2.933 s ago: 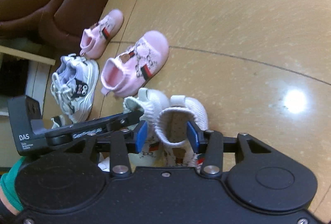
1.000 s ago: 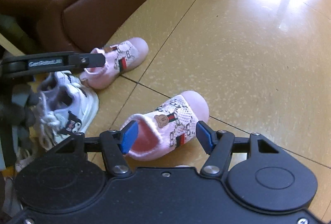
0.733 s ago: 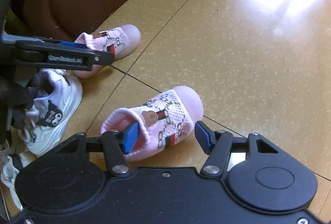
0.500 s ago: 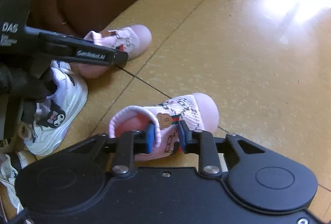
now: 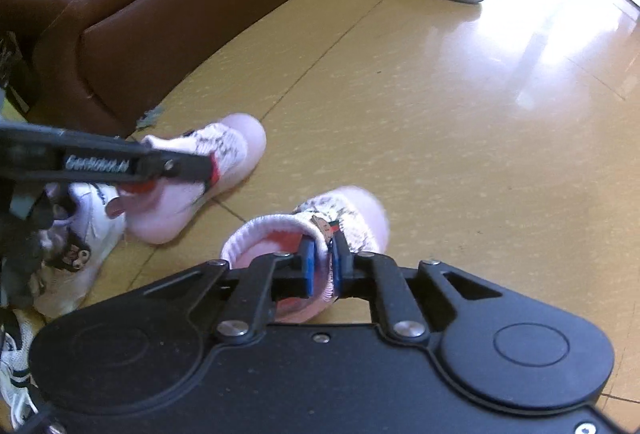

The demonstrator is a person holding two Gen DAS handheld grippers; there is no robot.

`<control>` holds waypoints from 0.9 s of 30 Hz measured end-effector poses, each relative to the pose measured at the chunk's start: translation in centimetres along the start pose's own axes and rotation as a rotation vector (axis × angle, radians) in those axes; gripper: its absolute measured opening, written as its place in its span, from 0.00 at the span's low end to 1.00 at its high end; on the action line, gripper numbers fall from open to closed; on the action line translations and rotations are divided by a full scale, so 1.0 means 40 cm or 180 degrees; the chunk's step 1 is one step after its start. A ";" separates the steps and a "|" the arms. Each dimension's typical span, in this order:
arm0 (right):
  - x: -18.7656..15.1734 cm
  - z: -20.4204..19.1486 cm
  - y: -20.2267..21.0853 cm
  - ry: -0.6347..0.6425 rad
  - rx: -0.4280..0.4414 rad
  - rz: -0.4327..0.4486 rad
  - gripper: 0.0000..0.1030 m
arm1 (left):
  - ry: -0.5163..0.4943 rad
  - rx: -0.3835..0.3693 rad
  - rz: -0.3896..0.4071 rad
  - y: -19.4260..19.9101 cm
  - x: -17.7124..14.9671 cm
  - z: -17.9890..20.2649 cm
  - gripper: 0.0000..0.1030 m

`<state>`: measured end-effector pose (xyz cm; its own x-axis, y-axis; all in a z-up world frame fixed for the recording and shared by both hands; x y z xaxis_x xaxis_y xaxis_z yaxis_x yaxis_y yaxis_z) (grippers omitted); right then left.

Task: Organize scattered shoes
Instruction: 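Lift the pink slip-ons with both tools toward the shoe row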

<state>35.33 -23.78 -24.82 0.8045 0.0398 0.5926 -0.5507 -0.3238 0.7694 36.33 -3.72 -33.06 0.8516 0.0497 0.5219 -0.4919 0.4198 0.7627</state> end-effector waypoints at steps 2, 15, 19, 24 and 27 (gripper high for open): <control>-0.002 0.010 0.003 -0.0022 -0.0024 0.0016 0.08 | -0.0020 -0.0019 -0.0021 -0.003 -0.011 0.009 0.09; -0.050 -0.002 -0.051 -0.0252 0.0148 -0.0145 0.10 | -0.0223 -0.0068 -0.0134 -0.049 -0.008 0.037 0.18; -0.053 -0.029 -0.065 0.0046 0.0037 -0.0187 0.32 | -0.0212 -0.0061 -0.0155 -0.033 -0.019 0.036 0.61; -0.048 -0.039 -0.043 0.0602 -0.0050 -0.0138 0.50 | -0.0116 -0.0063 -0.0035 0.026 -0.011 0.039 0.61; -0.047 -0.068 -0.038 0.1220 -0.0022 -0.0165 0.50 | -0.0130 0.0026 -0.0016 0.050 -0.008 0.041 0.61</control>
<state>34.06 -20.81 -26.47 0.6904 0.4068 0.5982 -0.5141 -0.3059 0.8014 34.78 -4.40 -31.08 0.8459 0.0104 0.5332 -0.4893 0.4126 0.7683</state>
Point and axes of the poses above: each gripper's, at about its wrist camera, not at the fingertips, and y roughly against the way its jaws point, z to its right, x to its top, the point moved 5 cm from there along -y, roughly the way its jaws point, and after that the axes turned 4 degrees about -y, right-handed, at the moved point
